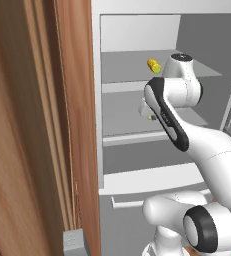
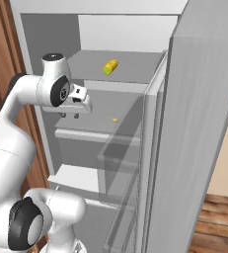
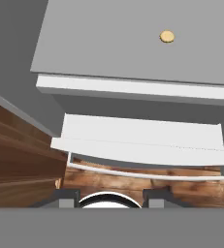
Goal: Pick corn from the fridge and place it on the plate on the counter.
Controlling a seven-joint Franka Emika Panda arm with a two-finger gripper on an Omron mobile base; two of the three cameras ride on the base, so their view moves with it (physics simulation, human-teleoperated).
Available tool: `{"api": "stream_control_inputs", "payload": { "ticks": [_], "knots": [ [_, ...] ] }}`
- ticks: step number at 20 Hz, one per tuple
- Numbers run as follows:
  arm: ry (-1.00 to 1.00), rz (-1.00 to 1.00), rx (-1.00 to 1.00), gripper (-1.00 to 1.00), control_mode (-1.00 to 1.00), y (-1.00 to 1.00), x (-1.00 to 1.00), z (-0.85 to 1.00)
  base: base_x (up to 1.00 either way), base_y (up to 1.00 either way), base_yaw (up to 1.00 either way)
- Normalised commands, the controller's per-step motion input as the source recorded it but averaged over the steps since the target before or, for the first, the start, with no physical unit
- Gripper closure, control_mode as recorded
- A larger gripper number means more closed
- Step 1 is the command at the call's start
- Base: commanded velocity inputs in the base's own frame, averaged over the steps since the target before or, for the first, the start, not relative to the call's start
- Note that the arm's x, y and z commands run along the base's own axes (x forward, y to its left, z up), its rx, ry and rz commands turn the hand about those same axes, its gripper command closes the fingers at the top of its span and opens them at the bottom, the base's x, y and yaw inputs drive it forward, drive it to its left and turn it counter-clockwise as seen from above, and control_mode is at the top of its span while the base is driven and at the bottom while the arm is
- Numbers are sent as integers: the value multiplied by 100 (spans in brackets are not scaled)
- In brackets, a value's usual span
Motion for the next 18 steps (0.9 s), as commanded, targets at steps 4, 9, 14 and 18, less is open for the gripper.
{"api": "stream_control_inputs", "payload": {
  "ticks": [4,9,14,18],
  "knots": [
    [0,0,0,-100,-100,0,2,4,0,0,0],
    [-3,0,0,-100,-100,0,0,43,0,0,0],
    [-5,0,0,-100,-100,0,0,68,0,0,0],
    [0,0,0,-100,-100,-9,14,40,0,0,0]
  ]
}}
